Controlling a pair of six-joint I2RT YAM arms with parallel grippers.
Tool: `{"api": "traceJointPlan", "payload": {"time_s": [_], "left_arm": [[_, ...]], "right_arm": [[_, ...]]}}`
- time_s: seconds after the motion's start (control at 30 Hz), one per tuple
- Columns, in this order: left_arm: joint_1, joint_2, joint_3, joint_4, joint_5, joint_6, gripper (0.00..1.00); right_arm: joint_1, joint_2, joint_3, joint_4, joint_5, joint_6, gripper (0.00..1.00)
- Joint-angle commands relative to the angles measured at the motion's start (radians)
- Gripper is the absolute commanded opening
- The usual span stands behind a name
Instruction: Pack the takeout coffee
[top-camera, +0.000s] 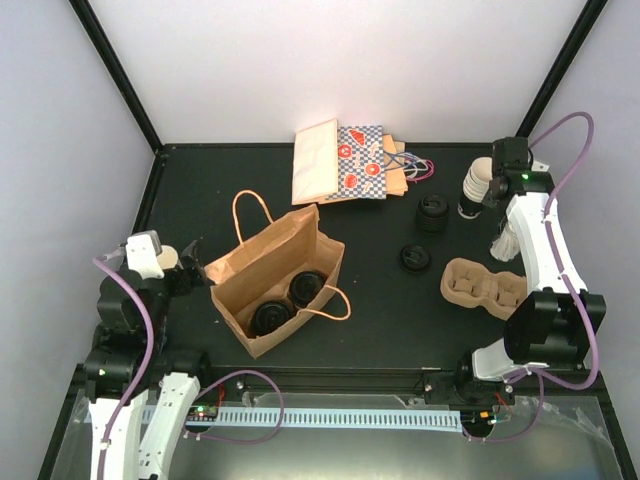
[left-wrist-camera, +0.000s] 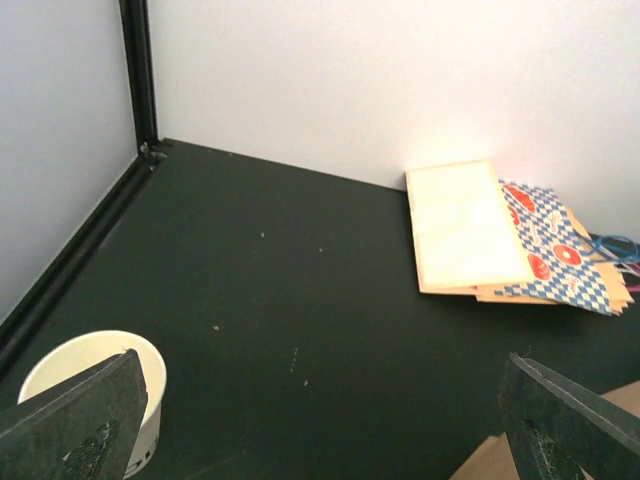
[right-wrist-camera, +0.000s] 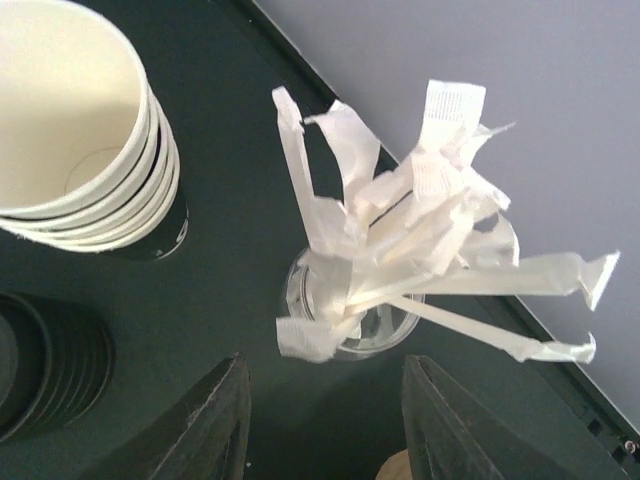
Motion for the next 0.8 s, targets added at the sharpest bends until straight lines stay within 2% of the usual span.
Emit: {"api": "traceJointPlan", "payload": {"time_s": [0.0,0.17,0.37,0.67,0.77], "left_arm": [[0.002,-0.002,0.03,0.03,-0.067,-0.005,0.99],[0.001,-0.003,0.003,0.054,-0.078,-0.004,0.99],[0.001,0.01,-0.014,0.07,-0.081,0.005,0.99],[0.001,0.007,-0.037,0.084,-0.09,0.007,0.99],[0.001,0.012,-0.043,0.086,-0.089,0.007,0.99]], "right_arm": [[-0.008,0.034,0.052,0.02,0.061,0.03,0.44],[-0.007,0.065,0.072,0.021,0.066,0.03,0.36],[-0.008,0.078,0.066,0.036,0.06,0.03,0.33],[-0.008,0.069,0.074,0.019,0.027,0.038,0.02],[-0.007,0.043,0.083,0.002,0.033,0.034,0.01]]}}
